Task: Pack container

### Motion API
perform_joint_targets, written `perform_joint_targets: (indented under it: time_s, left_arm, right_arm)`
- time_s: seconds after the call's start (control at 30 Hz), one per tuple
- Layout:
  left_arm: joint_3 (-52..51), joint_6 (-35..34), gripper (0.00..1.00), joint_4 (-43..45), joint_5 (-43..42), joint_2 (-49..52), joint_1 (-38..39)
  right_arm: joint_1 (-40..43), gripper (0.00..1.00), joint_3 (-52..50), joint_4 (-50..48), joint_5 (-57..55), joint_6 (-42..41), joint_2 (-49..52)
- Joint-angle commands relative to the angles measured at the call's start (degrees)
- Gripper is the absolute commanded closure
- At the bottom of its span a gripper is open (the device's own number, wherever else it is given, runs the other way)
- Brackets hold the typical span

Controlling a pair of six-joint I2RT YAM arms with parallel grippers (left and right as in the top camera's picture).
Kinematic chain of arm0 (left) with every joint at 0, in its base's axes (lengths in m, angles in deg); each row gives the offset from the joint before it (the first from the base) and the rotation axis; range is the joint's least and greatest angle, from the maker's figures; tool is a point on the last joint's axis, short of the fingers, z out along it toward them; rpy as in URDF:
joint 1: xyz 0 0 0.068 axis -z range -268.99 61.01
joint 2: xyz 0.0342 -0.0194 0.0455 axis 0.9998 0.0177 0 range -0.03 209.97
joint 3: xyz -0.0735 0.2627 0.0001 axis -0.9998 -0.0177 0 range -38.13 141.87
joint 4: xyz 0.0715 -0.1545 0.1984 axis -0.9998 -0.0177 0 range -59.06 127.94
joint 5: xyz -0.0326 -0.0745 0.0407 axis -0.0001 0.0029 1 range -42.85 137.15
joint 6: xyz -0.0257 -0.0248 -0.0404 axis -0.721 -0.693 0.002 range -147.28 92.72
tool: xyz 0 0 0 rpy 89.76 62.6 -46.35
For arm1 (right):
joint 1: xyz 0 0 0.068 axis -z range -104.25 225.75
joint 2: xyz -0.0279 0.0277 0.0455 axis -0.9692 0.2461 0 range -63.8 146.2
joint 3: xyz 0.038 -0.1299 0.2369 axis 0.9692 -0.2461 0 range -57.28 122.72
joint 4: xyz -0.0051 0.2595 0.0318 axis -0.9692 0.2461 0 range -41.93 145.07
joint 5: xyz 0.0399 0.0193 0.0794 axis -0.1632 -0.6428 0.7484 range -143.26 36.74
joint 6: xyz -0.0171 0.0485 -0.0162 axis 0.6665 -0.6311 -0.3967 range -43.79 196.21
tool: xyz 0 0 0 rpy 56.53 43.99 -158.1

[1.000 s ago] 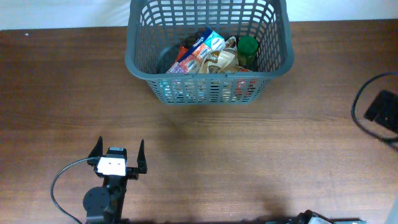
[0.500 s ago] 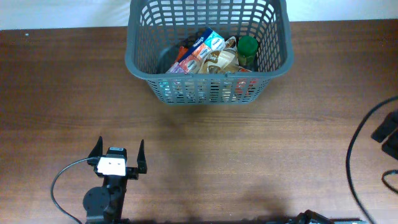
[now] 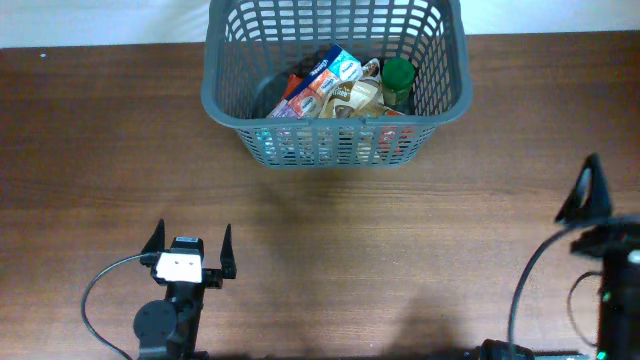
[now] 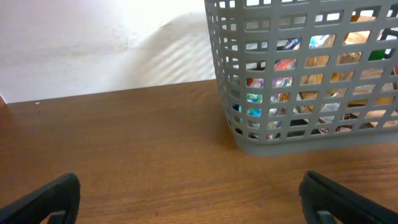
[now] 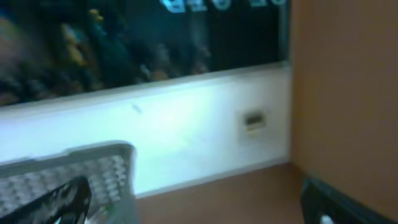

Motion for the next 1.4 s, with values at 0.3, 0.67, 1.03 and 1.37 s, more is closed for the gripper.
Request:
perform_joint_targets:
  time_s: [0.3, 0.67, 1.03, 1.37]
  left_arm:
    - [-0.5, 1.1, 0.01, 0.1, 0.6, -0.7, 0.2]
    - [-0.5, 1.1, 0.01, 0.1, 0.6, -0.7, 0.2]
    - [-0.5, 1.1, 0.01, 0.1, 0.6, -0.7, 0.2]
    - [-0.5, 1.1, 0.01, 0.1, 0.6, -0.7, 0.2]
  right_arm:
    - [-11.5, 0.01, -19.7, -8.3, 6.3, -0.4, -17.2]
    - [-11.7, 0.01, -34.8, -22.0, 7.5, -0.4, -26.3]
    - [-11.7, 0.01, -43.8, -28.1, 6.2, -0.2, -26.3]
    - [-11.7, 0.01, -55.0, -37.9, 5.7, -0.2, -26.3]
